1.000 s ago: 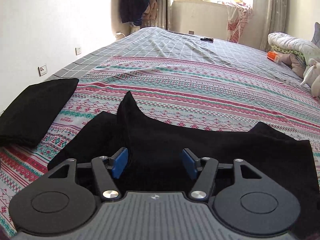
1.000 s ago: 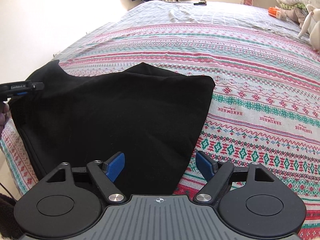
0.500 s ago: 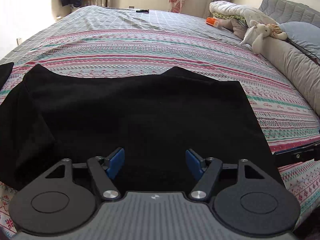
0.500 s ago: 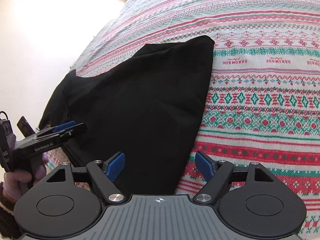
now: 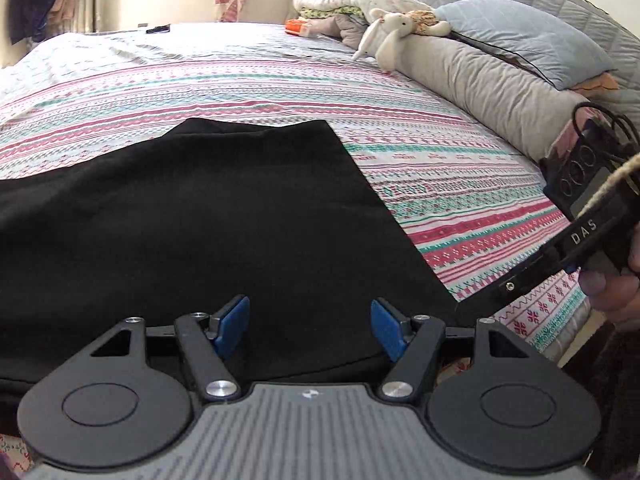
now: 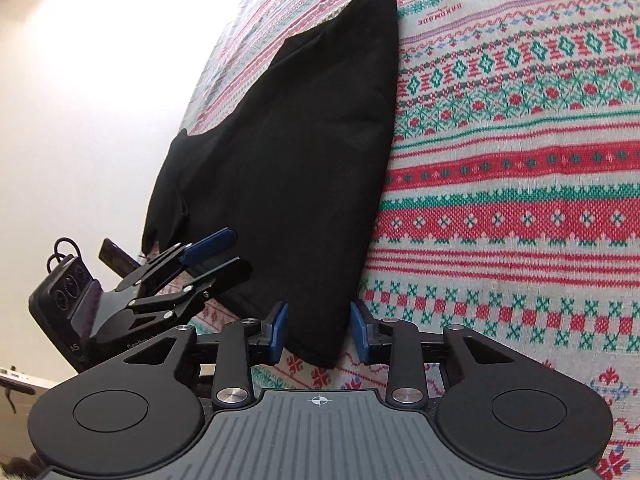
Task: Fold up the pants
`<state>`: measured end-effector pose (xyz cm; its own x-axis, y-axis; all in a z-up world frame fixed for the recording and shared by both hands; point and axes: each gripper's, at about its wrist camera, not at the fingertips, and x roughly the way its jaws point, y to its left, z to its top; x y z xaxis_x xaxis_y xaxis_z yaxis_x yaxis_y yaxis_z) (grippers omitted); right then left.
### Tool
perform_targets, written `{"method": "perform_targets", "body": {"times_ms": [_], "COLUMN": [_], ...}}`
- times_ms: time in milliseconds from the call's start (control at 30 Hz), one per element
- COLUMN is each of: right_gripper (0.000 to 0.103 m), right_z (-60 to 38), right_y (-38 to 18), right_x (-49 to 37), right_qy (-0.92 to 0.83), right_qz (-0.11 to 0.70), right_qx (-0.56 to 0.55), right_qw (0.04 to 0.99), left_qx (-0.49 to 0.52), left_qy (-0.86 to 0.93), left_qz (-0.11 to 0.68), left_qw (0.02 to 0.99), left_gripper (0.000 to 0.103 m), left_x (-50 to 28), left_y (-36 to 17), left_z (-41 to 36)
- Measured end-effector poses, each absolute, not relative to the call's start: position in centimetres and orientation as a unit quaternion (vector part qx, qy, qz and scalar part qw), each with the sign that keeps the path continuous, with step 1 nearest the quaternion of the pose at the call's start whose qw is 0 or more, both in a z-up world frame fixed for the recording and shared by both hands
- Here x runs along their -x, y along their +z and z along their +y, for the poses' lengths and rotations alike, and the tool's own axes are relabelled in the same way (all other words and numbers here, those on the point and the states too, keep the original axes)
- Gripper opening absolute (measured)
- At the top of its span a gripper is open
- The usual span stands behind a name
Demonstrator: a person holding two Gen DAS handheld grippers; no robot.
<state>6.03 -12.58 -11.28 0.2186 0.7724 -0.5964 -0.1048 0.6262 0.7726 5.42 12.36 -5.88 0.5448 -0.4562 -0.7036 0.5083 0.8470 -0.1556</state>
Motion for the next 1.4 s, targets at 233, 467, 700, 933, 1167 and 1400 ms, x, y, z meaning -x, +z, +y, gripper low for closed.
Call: {"method": "perform_targets", "body": {"times_ms": [233, 467, 700, 933, 1167, 1400], "right_gripper": [0.031, 0.031, 0.035, 0.03, 0.031, 0.028], "right_z": [-13.7, -13.3, -13.7, -14.7, -13.0, -12.0], "right_y": [-11.6, -10.0, -10.0, -12.0, -10.6, -10.5], "right_x": [-6.1, -7.0, -7.6, -9.4, -14.4, -19.7], "right_qy": [0.326, 0.344, 0.321, 0.272, 0.239, 0.193], "right_qz": [0.539, 0.521, 0.517, 0.501, 0.455, 0.42], "right_qx": [-0.363, -0.371, -0.367, -0.369, -0.327, -0.335], "right_qw": [0.686, 0.687, 0.704, 0.734, 0.793, 0.821], "left_qx": [-0.054, -0.102, -0.219, -0.256, -0.241, -0.195], "left_qy": [-0.38, -0.403, -0.341, -0.302, -0.242, -0.168], "left_qz": [0.367, 0.341, 0.307, 0.279, 0.276, 0.269], "left_qw": [0.847, 0.843, 0.861, 0.875, 0.899, 0.928], "left_gripper": [0.078, 0.078, 0.052, 0.033, 0.021, 0.018], "left_x": [-3.7, -2.5, -1.7, -0.4, 0.8, 2.2], "left_y": [-5.7, -6.4, -7.9, -8.5, -8.4, -7.5], "left_z": [10.4, 7.4, 4.7, 3.7, 3.4, 2.7]}}
